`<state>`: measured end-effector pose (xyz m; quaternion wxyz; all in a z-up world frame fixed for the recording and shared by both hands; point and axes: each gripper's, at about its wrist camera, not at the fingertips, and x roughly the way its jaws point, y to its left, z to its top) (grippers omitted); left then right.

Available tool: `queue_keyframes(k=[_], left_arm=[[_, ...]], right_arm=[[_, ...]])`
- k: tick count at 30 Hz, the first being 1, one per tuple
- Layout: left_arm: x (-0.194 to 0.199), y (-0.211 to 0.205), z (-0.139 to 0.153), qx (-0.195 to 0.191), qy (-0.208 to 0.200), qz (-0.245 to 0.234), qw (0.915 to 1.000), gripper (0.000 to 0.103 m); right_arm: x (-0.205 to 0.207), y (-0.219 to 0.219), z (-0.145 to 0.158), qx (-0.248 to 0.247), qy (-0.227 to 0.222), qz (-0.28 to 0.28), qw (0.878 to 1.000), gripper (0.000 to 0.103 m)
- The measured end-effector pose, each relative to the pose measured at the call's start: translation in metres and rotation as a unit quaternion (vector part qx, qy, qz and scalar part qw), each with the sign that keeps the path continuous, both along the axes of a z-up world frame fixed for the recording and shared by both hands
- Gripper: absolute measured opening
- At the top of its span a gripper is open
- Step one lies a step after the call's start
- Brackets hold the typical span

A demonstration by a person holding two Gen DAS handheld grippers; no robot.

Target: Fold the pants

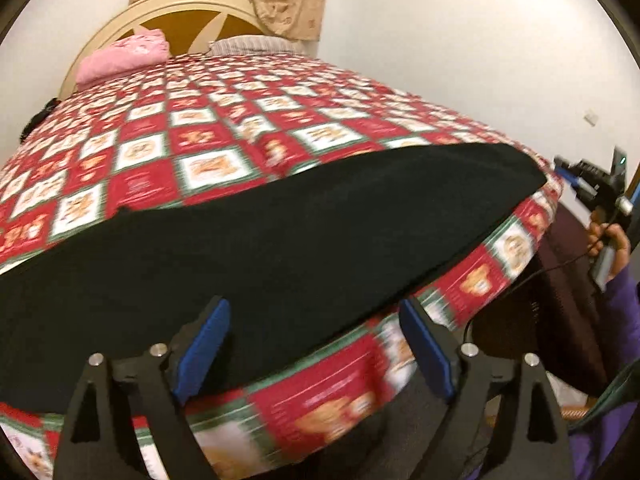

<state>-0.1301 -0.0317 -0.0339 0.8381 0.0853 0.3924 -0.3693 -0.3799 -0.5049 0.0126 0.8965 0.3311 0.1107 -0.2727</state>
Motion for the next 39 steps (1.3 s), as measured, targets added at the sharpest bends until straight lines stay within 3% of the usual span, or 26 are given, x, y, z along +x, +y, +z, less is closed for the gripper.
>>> queue_keyframes(k=[3,6,8,10,12,15,17,22,26,29,32,33,36,37,39], left_arm=[[0.007,0.024,0.004,0.011,-0.019,0.039,0.999,0.089],[0.018,0.054,0.009,0.012,-0.038,0.101,0.9941,0.089],[0.024,0.069,0.008,0.017,-0.045,0.137,0.9894,0.089],[0.027,0.083,0.003,0.025,-0.05,0.166,0.9845,0.089],[0.032,0.095,-0.005,0.031,-0.052,0.193,0.9794,0.089],[0.051,0.108,-0.02,0.057,-0.058,0.237,0.9682,0.089],[0.067,0.117,-0.028,0.063,-0.052,0.265,0.9607,0.089],[0.105,0.14,-0.043,0.041,-0.008,0.323,0.9456,0.092],[0.109,0.144,-0.034,0.024,0.005,0.32,0.9472,0.092],[0.108,0.145,-0.025,0.007,-0.001,0.314,0.9494,0.092],[0.12,0.143,-0.025,0.012,0.0,0.312,0.95,0.092],[0.126,0.142,-0.029,0.024,0.005,0.319,0.9474,0.092],[0.146,0.145,-0.042,0.051,0.036,0.339,0.9388,0.092],[0.152,0.145,-0.043,0.059,0.031,0.343,0.9369,0.092],[0.161,0.143,-0.043,0.072,0.028,0.344,0.9356,0.093]], right_arm=[[0.038,0.055,0.01,-0.054,0.027,0.112,0.992,0.019],[0.088,0.125,0.004,-0.073,0.046,0.262,0.961,0.019],[0.121,0.176,-0.009,-0.079,0.067,0.35,0.931,0.019],[0.142,0.225,-0.026,-0.101,0.095,0.401,0.906,0.019],[0.153,0.257,-0.043,-0.111,0.118,0.428,0.889,0.019],[0.167,0.278,-0.079,-0.07,0.15,0.463,0.871,0.02],[0.165,0.284,-0.084,-0.086,0.136,0.453,0.877,0.02],[0.168,0.278,-0.074,-0.068,0.153,0.467,0.869,0.019],[0.174,0.273,-0.044,-0.06,0.107,0.459,0.88,0.019],[0.199,0.286,-0.03,-0.077,0.102,0.462,0.877,0.019],[0.242,0.314,-0.034,-0.071,0.113,0.489,0.862,0.019],[0.26,0.328,-0.04,-0.062,0.123,0.507,0.851,0.019],[0.298,0.364,-0.062,-0.072,0.191,0.515,0.833,0.019],[0.31,0.373,-0.074,-0.075,0.225,0.503,0.831,0.019],[0.324,0.378,-0.077,-0.071,0.216,0.476,0.85,0.019]])
